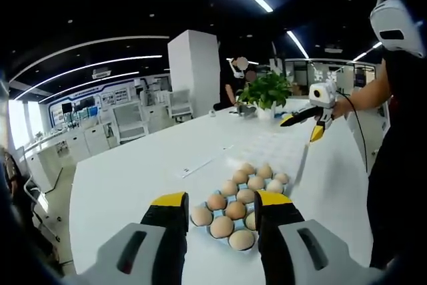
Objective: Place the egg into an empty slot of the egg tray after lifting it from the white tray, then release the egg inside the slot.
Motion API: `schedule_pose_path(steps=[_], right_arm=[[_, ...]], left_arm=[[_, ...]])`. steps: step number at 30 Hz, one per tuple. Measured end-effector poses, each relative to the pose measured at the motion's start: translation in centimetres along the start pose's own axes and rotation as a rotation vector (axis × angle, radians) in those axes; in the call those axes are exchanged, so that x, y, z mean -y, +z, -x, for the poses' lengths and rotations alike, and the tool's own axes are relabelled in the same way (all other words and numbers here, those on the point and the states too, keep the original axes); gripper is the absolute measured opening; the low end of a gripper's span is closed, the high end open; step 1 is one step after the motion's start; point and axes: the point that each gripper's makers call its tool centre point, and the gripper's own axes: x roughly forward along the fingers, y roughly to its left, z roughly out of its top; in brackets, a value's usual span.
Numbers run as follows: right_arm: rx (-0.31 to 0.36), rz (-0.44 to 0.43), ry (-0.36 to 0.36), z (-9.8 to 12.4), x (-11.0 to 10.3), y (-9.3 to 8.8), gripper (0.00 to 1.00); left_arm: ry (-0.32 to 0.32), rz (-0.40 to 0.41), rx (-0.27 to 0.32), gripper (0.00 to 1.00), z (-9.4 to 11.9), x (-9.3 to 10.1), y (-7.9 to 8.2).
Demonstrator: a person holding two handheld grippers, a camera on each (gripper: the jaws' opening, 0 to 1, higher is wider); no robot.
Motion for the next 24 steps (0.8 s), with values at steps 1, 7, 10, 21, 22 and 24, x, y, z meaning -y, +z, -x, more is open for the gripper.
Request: schedule_pose_path(steps=[1, 7, 10, 21, 22, 24], right_arm=[[-0.002, 0.002, 0.000, 0.04, 0.00, -0.05, 0.70], [-0.008, 0.013, 0.001, 0.38, -0.08, 0.00, 0.70], [-0.014, 0.018, -0.004, 0.52, 0.05, 0.00, 0.70], [-0.009, 0.022, -0.008, 0.81, 0.06, 0.17, 0.70], [-0.009, 0.023, -0.008, 0.83, 0.09, 0.17, 0.70], [-0.010, 0.023, -0.009, 0.88, 0.10, 0.15, 0.70]], left_arm=[[0.000, -0.002, 0.001, 0.40, 0.00, 0.01, 0.02], [-0.003, -0.003, 0.002, 0.40, -0.04, 0.22, 0.09], [-0.003, -0.005, 0.004, 0.40, -0.02, 0.30, 0.17], [-0.001, -0.006, 0.009, 0.40, 0.12, 0.45, 0.33], [0.001, -0.007, 0.012, 0.40, 0.12, 0.42, 0.37], [0.000, -0.009, 0.008, 0.40, 0.13, 0.46, 0.32]])
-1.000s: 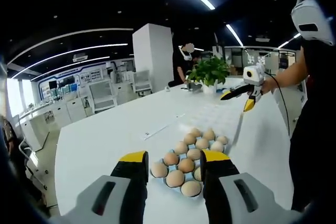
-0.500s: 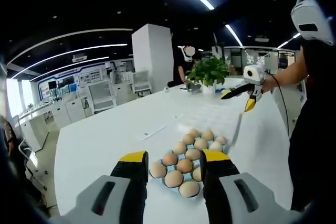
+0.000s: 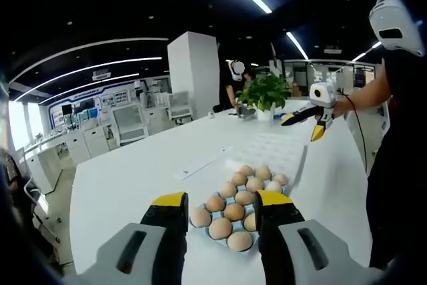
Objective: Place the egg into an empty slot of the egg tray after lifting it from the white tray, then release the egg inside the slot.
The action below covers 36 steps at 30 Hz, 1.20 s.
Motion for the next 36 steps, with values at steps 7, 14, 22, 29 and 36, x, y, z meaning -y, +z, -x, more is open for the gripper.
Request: schedule_pose_path(steps=[7, 14, 22, 29, 36], right_arm=[[-0.005, 0.004, 0.000, 0.20, -0.14, -0.09, 0.70], [-0.008, 0.004, -0.004, 0.43, -0.10, -0.22, 0.69], [-0.009, 0.004, -0.003, 0.47, -0.10, -0.33, 0.69], [-0.003, 0.003, -0.008, 0.54, -0.14, -0.13, 0.69], [0.005, 0.008, -0.013, 0.59, -0.13, 0.10, 0.69]], left_arm=[[-0.001, -0.002, 0.003, 0.40, -0.12, 0.19, 0.05], [-0.005, -0.004, 0.002, 0.40, -0.23, 0.32, 0.05], [-0.006, -0.004, 0.006, 0.40, -0.20, 0.34, 0.19], [-0.003, -0.006, 0.008, 0.40, -0.05, 0.31, 0.23], [-0.003, -0.001, 0.011, 0.40, -0.18, 0.30, 0.25]])
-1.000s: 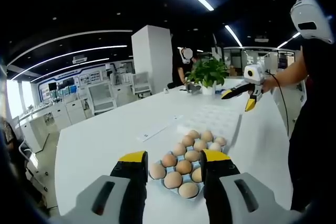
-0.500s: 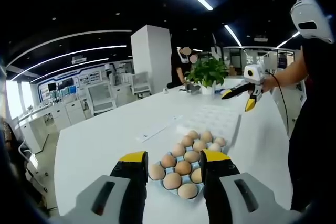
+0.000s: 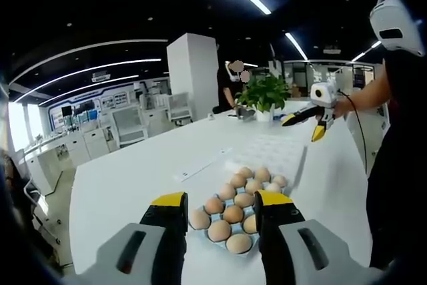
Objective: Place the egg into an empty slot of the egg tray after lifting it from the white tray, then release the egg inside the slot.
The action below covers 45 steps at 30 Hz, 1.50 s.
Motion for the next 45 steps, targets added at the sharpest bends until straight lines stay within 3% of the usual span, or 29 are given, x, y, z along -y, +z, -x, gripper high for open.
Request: schedule_pose_path(steps=[45], right_arm=[[0.004, -0.005, -0.010, -0.01, 0.27, -0.12, 0.68]], left_arm=[[0.002, -0.010, 0.005, 0.39, -0.15, -0.06, 0.49]])
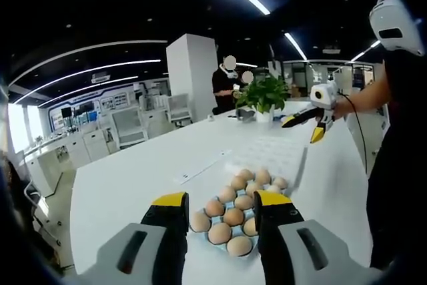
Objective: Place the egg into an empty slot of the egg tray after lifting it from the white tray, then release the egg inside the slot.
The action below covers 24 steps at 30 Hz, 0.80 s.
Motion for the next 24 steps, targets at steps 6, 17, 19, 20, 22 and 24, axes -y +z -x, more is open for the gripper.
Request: schedule_pose_path(steps=[6, 17, 19, 20, 22, 24], right_arm=[[-0.005, 0.005, 0.003, -0.06, 0.04, -0.09, 0.68], [-0.012, 0.004, -0.001, 0.01, 0.13, -0.23, 0.67], [-0.014, 0.011, -0.002, 0.01, 0.16, -0.23, 0.67], [-0.015, 0.010, -0.002, 0.00, 0.17, -0.24, 0.67], [-0.014, 0.004, -0.002, -0.06, 0.15, -0.29, 0.68], [-0.025, 0.007, 0.003, -0.12, 0.02, -0.48, 0.68]], left_arm=[[-0.004, 0.003, -0.004, 0.39, -0.04, 0.08, -0.17], [-0.002, 0.003, -0.002, 0.39, -0.01, 0.03, -0.20], [-0.002, 0.005, -0.004, 0.39, 0.00, 0.02, -0.29], [-0.002, 0.006, -0.004, 0.39, 0.02, 0.00, -0.31], [0.001, 0.005, -0.005, 0.39, 0.09, -0.06, -0.36], [0.000, 0.006, -0.002, 0.39, 0.19, -0.06, -0.33]])
